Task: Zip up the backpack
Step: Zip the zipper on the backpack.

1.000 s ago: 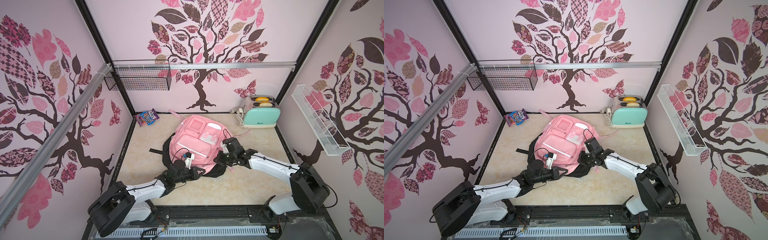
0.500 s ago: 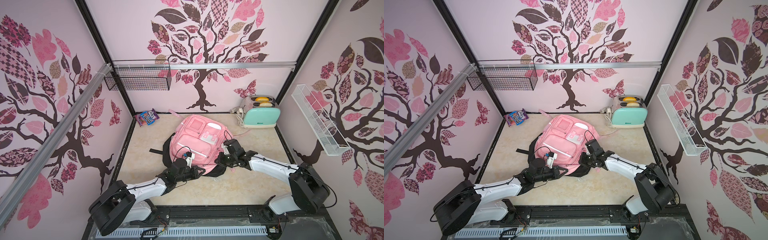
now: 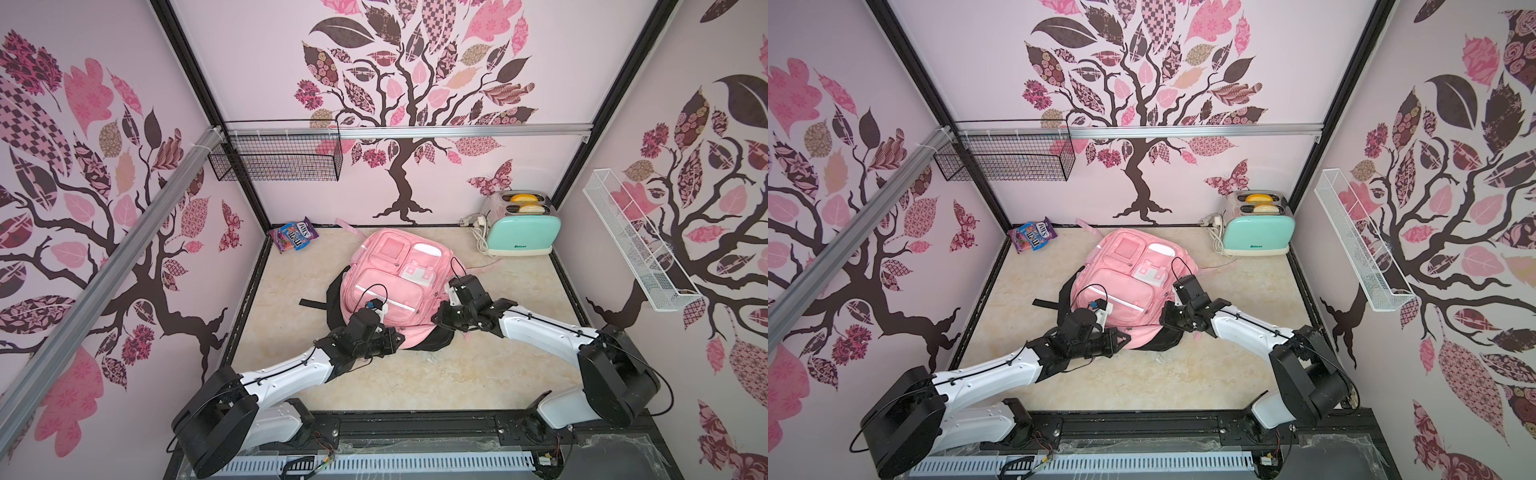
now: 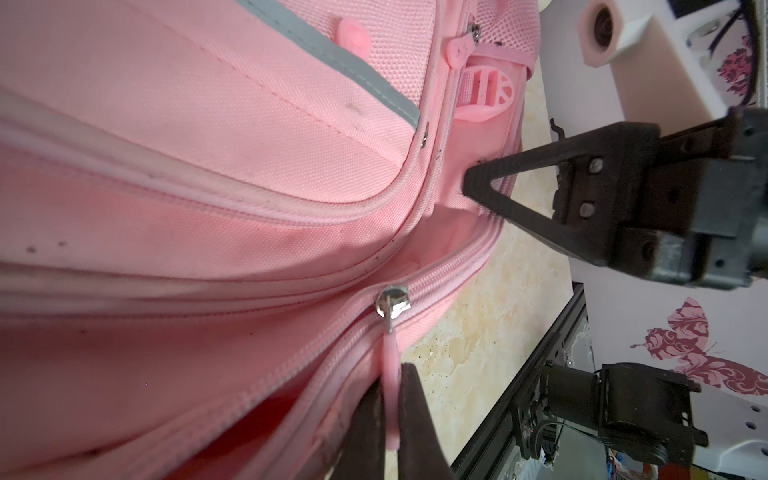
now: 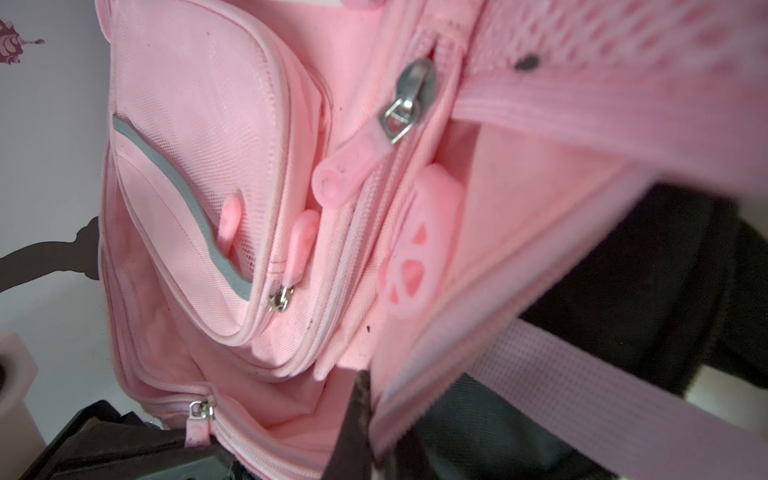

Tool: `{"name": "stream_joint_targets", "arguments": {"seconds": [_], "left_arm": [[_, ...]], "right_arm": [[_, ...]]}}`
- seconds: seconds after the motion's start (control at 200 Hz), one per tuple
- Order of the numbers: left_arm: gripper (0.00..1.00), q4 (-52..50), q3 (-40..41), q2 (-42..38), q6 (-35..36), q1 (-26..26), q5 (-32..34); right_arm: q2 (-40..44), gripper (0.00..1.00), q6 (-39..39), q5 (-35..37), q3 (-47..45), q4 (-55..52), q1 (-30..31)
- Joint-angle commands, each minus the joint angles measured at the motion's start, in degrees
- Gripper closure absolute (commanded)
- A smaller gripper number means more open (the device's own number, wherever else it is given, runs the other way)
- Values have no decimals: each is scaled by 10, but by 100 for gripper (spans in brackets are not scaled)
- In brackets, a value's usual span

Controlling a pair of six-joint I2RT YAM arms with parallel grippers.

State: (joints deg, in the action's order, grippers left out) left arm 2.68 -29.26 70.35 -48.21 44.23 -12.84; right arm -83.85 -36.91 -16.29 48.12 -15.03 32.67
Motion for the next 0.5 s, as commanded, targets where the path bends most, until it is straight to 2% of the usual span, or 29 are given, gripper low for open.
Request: {"name": "stream_joint_targets", "arguments": {"seconds": [0.0, 0.035, 0.165, 0.235, 0.265, 0.28, 0.345, 0.495], "left_arm": [[100, -46, 7, 13, 8, -5, 26], [100, -38, 10, 15, 5, -5, 22], [100, 53, 43, 15, -11, -5, -17], [100, 101, 55, 17, -16, -5, -33], [100, 113, 59, 19, -16, -5, -37], [100, 119, 59, 20, -16, -4, -38], [100, 140, 62, 24, -17, -4, -48], [100, 168, 63, 29, -18, -5, -60]], "right_arm": [[-3, 100, 11, 20, 31, 28, -17], [-4, 100, 6, 8, 31, 32, -17], [-7, 71, -33, -26, 8, 25, -17], [-2, 60, -62, -57, -28, 55, -16], [2, 46, -75, -65, -42, 67, -15], [4, 43, -81, -69, -49, 74, -14], [13, 39, -102, -84, -74, 102, -11], [25, 38, -141, -95, -99, 140, 4]]}}
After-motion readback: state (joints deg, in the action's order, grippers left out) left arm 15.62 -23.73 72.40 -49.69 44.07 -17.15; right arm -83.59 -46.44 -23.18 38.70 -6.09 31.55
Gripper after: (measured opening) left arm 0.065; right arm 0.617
